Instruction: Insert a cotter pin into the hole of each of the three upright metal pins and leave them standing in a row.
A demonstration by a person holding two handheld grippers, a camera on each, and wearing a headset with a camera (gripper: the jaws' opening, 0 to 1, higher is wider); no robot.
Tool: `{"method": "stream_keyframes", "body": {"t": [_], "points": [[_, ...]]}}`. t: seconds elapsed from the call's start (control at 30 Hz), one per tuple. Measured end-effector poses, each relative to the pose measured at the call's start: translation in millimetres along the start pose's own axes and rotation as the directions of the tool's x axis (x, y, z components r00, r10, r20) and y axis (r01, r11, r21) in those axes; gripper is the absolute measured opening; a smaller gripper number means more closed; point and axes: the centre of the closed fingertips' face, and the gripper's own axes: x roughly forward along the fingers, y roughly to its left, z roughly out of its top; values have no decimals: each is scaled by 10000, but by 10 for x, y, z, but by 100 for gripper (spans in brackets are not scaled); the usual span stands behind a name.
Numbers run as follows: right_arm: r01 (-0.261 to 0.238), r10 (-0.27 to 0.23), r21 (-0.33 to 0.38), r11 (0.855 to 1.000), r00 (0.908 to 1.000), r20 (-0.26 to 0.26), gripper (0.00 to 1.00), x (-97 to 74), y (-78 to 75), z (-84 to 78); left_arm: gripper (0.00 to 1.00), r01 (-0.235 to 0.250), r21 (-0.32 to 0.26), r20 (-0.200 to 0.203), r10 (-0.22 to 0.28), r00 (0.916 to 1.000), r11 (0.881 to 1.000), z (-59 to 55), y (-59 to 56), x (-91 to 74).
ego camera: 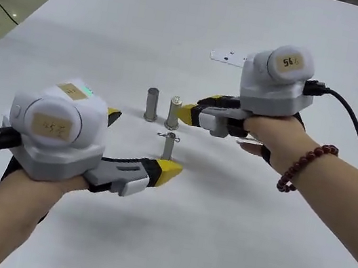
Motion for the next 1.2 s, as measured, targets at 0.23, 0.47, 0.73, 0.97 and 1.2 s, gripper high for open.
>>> {"method": "stream_keyframes", "body": {"t": [0.23,0.47,0.73,0.97,1.2], "points": [[-60,59,-366,9993,10000,-10,26,200,-25,7,85,-34,22,180,34,9998,10000,32,-31,-109],[-178,178,-359,9992,9998,7,19,347,-31,24,85,-73,662,203,60,9998,9978,28,-84,-162],[-90,48,-1039,9946,9992,-399,13,480,-117,-39,95,314,546,295,-330,9990,9980,15,-130,-141],[102,-126,-1169,9931,9997,-202,9,524,-173,-52,99,659,220,400,-668,9970,9976,5,-187,-134],[289,-319,-1012,9944,9991,-281,8,503,-227,-36,99,463,154,408,-469,9981,9988,9,-128,-143]]}}
